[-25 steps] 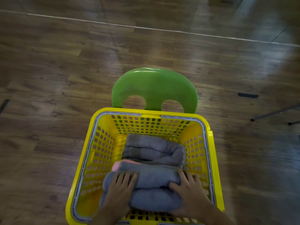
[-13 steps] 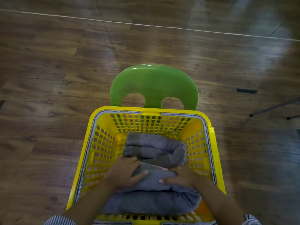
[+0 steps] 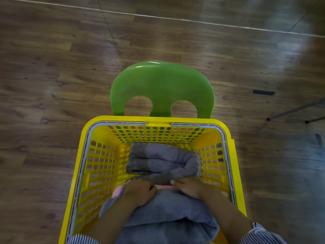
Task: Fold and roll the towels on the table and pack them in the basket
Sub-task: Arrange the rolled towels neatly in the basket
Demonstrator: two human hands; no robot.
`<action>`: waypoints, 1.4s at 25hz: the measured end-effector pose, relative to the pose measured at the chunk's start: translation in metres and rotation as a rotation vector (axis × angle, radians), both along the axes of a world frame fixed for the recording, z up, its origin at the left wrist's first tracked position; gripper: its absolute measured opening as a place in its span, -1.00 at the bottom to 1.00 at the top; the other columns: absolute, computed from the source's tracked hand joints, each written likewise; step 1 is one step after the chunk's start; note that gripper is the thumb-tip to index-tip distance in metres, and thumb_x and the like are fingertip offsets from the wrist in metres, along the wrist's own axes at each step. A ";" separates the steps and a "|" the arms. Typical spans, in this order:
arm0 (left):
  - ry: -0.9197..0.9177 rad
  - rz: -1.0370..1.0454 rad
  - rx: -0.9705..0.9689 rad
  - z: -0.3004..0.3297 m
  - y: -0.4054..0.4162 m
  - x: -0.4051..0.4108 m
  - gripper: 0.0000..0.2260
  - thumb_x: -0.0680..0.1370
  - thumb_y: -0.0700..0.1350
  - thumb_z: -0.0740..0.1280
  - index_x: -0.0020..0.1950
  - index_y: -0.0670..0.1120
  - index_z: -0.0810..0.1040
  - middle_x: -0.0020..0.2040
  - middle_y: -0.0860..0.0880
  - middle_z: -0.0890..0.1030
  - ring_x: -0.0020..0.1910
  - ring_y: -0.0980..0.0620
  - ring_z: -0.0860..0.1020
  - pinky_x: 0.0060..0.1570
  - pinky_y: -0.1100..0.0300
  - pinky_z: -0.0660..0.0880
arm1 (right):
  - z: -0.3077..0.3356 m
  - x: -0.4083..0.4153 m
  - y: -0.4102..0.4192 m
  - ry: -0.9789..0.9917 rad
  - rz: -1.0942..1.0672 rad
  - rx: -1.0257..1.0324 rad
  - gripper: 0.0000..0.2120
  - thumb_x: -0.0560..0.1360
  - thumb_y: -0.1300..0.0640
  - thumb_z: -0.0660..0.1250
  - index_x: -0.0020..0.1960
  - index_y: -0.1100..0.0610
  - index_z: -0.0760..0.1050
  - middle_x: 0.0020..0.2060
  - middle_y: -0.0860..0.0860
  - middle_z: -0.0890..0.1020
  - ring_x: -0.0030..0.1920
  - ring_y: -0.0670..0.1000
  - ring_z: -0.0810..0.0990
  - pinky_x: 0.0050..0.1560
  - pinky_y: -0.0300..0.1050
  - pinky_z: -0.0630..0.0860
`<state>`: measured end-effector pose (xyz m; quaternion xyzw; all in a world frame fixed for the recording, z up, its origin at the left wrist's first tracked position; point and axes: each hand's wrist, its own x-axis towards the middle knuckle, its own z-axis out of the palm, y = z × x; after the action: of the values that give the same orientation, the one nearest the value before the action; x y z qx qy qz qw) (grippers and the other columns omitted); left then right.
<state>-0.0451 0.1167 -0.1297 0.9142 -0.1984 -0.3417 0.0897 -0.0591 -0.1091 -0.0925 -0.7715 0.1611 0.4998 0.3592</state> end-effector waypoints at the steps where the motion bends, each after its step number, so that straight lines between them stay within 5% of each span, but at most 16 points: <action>1: -0.006 -0.004 0.024 -0.007 -0.003 0.009 -0.24 0.31 0.25 -0.26 0.13 -0.03 0.58 0.14 -0.09 0.62 0.12 -0.10 0.56 0.04 0.11 0.49 | -0.005 0.005 0.013 0.020 0.131 -0.040 -0.53 0.54 -0.24 0.09 0.30 -0.02 0.46 0.29 0.02 0.48 0.33 0.07 0.40 0.31 -0.09 0.30; 5: 0.003 0.036 0.161 -0.029 -0.028 0.051 -0.61 0.59 0.07 0.08 0.29 -0.06 0.51 0.28 -0.10 0.54 0.24 -0.08 0.51 0.14 0.07 0.45 | -0.016 0.005 0.018 0.036 0.314 -0.021 -0.62 0.58 -0.12 0.12 0.23 0.06 0.51 0.21 0.03 0.54 0.23 0.03 0.47 0.22 -0.16 0.34; 8: -0.016 0.002 0.133 -0.050 -0.033 0.044 -0.56 0.56 0.00 0.20 0.43 -0.06 0.31 0.39 -0.07 0.40 0.31 -0.08 0.43 0.21 0.02 0.37 | -0.024 0.008 0.010 0.015 0.275 0.023 -0.74 0.54 -0.10 0.19 -0.02 -0.01 0.60 0.05 -0.03 0.62 0.10 -0.03 0.54 0.15 -0.14 0.42; 11: -0.094 0.036 0.060 -0.063 -0.024 0.024 -0.51 0.36 0.04 0.39 0.25 -0.08 0.46 0.18 -0.08 0.53 0.14 -0.11 0.55 0.11 -0.05 0.39 | -0.032 0.019 0.007 -0.274 0.342 -0.168 -0.86 0.45 0.06 0.28 -0.04 0.05 0.54 0.00 0.07 0.57 0.10 0.07 0.52 0.03 -0.17 0.42; 14: -0.234 0.041 0.039 -0.063 -0.021 0.023 -0.44 -0.01 0.09 0.52 -0.08 -0.09 0.59 -0.17 -0.06 0.59 -0.20 -0.09 0.62 -0.05 -0.21 0.52 | -0.052 0.041 -0.007 -0.502 0.632 -0.554 -0.39 0.35 -0.04 0.38 0.36 0.02 0.30 0.37 0.15 0.23 0.41 0.17 0.17 0.35 -0.01 0.20; 18: -0.300 0.016 0.024 -0.065 -0.021 0.028 -0.26 -0.12 0.15 0.52 0.01 -0.12 0.61 -0.05 -0.08 0.62 -0.11 -0.05 0.63 0.13 -0.31 0.43 | -0.074 0.058 -0.012 -0.295 0.828 -0.602 -0.18 0.31 -0.08 0.44 0.47 -0.12 0.11 0.49 0.20 -0.16 0.49 0.22 -0.19 0.44 0.18 -0.08; 20: -0.318 -0.001 0.029 -0.070 -0.020 0.031 -0.20 -0.09 0.17 0.52 0.08 -0.15 0.60 0.03 -0.09 0.62 -0.01 -0.05 0.62 0.20 -0.32 0.36 | -0.085 0.053 -0.016 -0.347 0.827 -0.583 -0.25 0.29 -0.11 0.43 0.41 -0.15 0.22 0.49 0.24 -0.10 0.47 0.27 -0.13 0.41 0.25 -0.04; 22: -0.308 -0.008 0.026 -0.070 -0.020 0.031 -0.19 0.01 0.20 0.51 0.18 -0.16 0.57 0.13 -0.10 0.59 0.11 -0.07 0.58 0.33 -0.31 0.19 | -0.089 0.048 -0.016 -0.485 0.742 -0.532 -0.47 0.23 -0.15 0.40 0.20 -0.14 0.48 0.40 0.29 0.21 0.39 0.33 0.15 0.30 0.32 0.18; 25: -0.359 -0.009 -0.013 -0.064 -0.021 0.033 -0.17 0.05 0.23 0.47 0.22 -0.18 0.54 0.21 -0.12 0.56 0.21 -0.07 0.54 0.36 -0.29 0.03 | -0.091 0.043 -0.020 -0.647 0.586 -0.482 -0.56 0.09 -0.21 0.22 -0.15 -0.04 0.62 -0.01 0.20 0.51 0.05 0.28 0.49 -0.03 0.25 0.44; 30: -0.415 0.040 -0.080 -0.061 -0.017 0.035 -0.14 0.07 0.29 0.40 0.20 -0.25 0.54 0.23 -0.19 0.56 0.28 -0.13 0.50 0.34 -0.32 0.05 | -0.071 0.050 -0.020 -0.953 0.324 -0.337 -0.58 0.12 -0.16 0.24 -0.19 0.09 0.59 -0.15 0.12 0.48 -0.09 0.12 0.41 -0.16 0.00 0.40; 35: -0.524 0.205 -0.090 -0.067 -0.011 0.023 -0.54 0.29 0.15 0.23 0.04 -0.11 0.56 -0.10 -0.09 0.63 -0.11 -0.13 0.60 0.13 -0.25 0.38 | -0.063 0.066 -0.030 -1.109 0.271 -0.308 -0.62 0.19 -0.03 0.44 -0.07 0.16 0.58 -0.08 0.19 0.45 -0.06 0.16 0.41 -0.09 -0.04 0.40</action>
<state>-0.0221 0.1060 -0.1968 0.9818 -0.1365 -0.0738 0.1097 0.0072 -0.1393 -0.1550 -0.9746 -0.0801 0.0339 0.2064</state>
